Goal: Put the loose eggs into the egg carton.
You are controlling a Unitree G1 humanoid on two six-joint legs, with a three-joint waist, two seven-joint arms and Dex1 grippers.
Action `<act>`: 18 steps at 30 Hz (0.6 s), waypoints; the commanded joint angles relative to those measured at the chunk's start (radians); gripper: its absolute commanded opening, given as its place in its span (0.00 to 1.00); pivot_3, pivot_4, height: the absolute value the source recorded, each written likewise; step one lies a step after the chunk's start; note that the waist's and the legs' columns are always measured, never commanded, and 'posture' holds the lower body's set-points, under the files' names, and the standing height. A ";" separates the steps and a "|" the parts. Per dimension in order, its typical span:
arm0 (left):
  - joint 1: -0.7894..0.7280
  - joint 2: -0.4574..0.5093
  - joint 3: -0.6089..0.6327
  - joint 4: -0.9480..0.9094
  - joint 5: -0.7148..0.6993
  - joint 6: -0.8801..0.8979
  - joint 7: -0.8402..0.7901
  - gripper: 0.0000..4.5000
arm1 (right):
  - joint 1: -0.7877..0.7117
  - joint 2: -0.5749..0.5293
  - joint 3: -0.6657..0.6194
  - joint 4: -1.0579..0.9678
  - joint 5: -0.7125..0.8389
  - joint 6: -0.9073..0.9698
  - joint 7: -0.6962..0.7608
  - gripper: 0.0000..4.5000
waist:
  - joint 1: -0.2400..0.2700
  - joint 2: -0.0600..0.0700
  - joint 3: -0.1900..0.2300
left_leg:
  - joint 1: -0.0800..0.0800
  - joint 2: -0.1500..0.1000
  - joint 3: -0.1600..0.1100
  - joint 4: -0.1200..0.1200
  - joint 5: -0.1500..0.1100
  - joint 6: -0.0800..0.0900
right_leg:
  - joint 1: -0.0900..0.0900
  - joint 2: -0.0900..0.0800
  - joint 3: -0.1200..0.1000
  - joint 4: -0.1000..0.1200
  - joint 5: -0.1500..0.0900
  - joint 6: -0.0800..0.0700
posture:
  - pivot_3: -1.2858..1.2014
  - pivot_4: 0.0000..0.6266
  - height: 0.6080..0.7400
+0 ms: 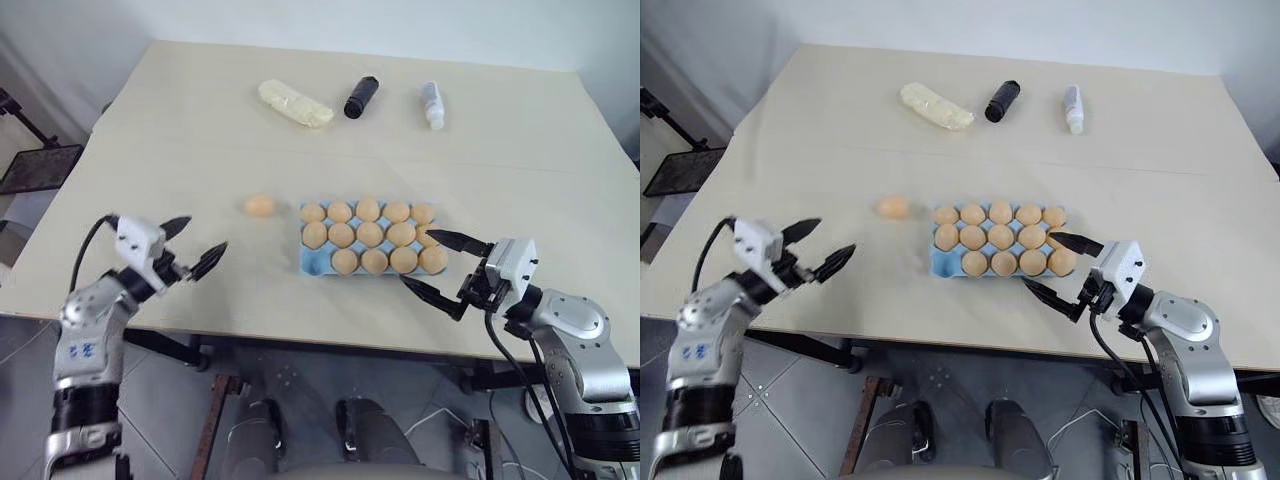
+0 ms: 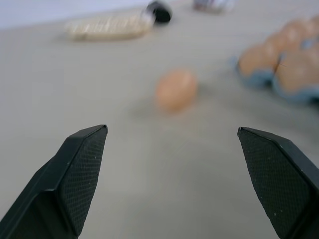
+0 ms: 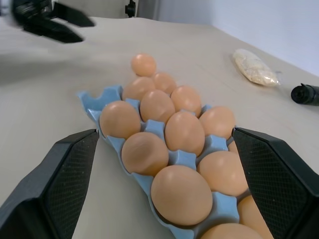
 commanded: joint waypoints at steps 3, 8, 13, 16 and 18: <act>-0.226 -0.051 -0.105 0.273 0.099 -0.077 0.022 0.99 | 0.020 0.004 -0.024 -0.052 0.005 -0.009 -0.026 1.00 | 0.001 0.000 0.000 | -0.001 -0.001 0.001 0.000 0.001 0.001 | -0.001 0.001 0.001 0.000 0.000 0.000 | 0.52 0.24 1.00; -0.398 -0.093 -0.166 0.557 0.174 -0.176 0.034 0.99 | 0.031 0.010 -0.019 -0.070 0.001 -0.006 -0.046 1.00 | -0.001 0.000 0.000 | -0.001 -0.001 0.003 0.002 -0.001 -0.001 | -0.002 0.003 0.001 0.000 0.000 0.001 | 0.52 0.24 1.00; -0.505 -0.116 -0.173 0.762 0.215 -0.258 0.082 0.99 | 0.042 0.018 -0.017 -0.083 -0.003 -0.004 -0.066 1.00 | -0.001 0.000 0.000 | -0.001 0.000 0.004 0.002 -0.001 -0.001 | -0.003 0.004 0.001 0.000 -0.001 0.001 | 0.52 0.24 1.00; -0.541 -0.124 -0.169 0.835 0.223 -0.279 0.096 0.99 | 0.046 0.021 -0.019 -0.085 -0.004 -0.004 -0.077 1.00 | 0.002 -0.001 0.000 | -0.001 0.000 0.003 0.004 -0.001 -0.001 | -0.003 0.003 0.001 0.000 -0.001 0.001 | 0.52 0.24 1.00; -0.549 -0.126 -0.164 0.857 0.220 -0.298 0.085 0.90 | 0.047 0.022 -0.019 -0.085 -0.005 -0.005 -0.081 1.00 | 0.001 -0.001 0.000 | -0.001 -0.001 0.004 0.005 -0.002 0.000 | -0.003 0.003 0.000 0.001 -0.001 0.001 | 0.52 0.24 1.00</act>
